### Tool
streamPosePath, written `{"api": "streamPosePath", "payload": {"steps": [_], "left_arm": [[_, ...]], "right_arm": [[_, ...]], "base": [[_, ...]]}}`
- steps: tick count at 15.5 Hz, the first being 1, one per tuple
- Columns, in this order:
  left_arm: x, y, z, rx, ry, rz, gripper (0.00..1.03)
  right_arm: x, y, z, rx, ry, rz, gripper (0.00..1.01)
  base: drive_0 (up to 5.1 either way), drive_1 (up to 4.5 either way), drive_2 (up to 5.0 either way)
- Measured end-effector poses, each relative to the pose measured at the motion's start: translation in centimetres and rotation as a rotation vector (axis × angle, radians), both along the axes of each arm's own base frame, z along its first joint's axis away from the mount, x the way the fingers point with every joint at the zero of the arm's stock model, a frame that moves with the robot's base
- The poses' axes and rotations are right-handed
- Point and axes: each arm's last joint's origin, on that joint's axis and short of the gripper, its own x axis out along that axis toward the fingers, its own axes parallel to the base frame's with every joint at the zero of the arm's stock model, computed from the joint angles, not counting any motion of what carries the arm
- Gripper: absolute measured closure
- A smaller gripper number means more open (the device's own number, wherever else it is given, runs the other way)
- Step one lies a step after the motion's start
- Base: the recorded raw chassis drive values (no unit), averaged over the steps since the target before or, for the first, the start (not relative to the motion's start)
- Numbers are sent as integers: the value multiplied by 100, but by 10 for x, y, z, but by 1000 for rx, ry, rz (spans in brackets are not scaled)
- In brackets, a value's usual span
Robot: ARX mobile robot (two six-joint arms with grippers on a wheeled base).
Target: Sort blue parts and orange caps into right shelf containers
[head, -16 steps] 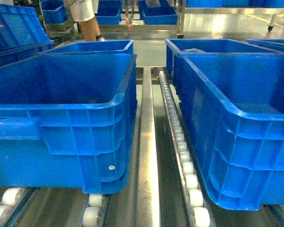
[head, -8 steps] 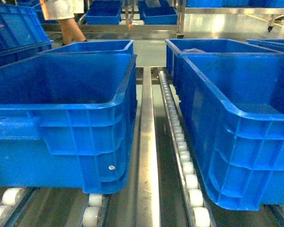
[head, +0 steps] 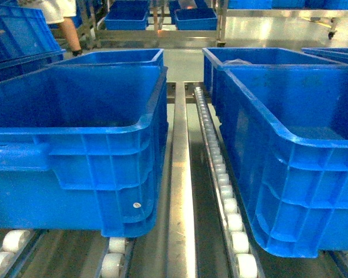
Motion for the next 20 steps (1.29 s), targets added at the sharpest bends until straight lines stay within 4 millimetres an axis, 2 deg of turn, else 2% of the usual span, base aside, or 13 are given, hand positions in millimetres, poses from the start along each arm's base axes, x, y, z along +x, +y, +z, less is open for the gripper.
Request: {"api": "streamPosePath", "payload": {"steps": [2,4,5,8,9,10,11,12,14,15,16,17,20], "left_arm": [[0,0,0,0,0,0,61],[1,-1,4,-29,-38,42,61],[2,-4,8,-63,-70,47,61],[25,-7,38,-67,-128,17,61],[52,-8,59,-59,-156,13,61],[91,-10,70,-56,-147,-11,61],[140,-14,72,-51,-72,-20,61],[187,-16,62,-59,51,-21,61],[240,-16,47,-113,171,-13,61],[252,-16,43,-145,190,-6,61],[255,-15,43,-165,183,-2,61],[256,-15,47,-162,152,1,52],[258,-13,51,-156,129,-13,12]], "right_arm": [[0,0,0,0,0,0,61],[-1,4,9,-50,-89,-115,61],[0,5,6,-67,-53,-155,61],[10,7,22,-80,-122,-113,61],[28,3,44,-101,-177,-100,61],[58,-2,65,-125,-221,-103,61],[101,-8,75,-130,-199,-115,61],[142,-10,71,-122,-88,-107,61],[193,-3,56,-123,73,-84,61],[205,0,57,-117,91,-63,61],[213,3,61,-109,86,-56,61],[216,5,64,-107,81,-53,58],[226,6,53,-89,111,-52,14]], "base": [[0,0,0],[0,0,0],[0,0,0],[0,0,0],[0,0,0],[0,0,0],[0,0,0],[0,0,0],[0,0,0],[0,0,0],[0,0,0],[0,0,0],[0,0,0]]}}
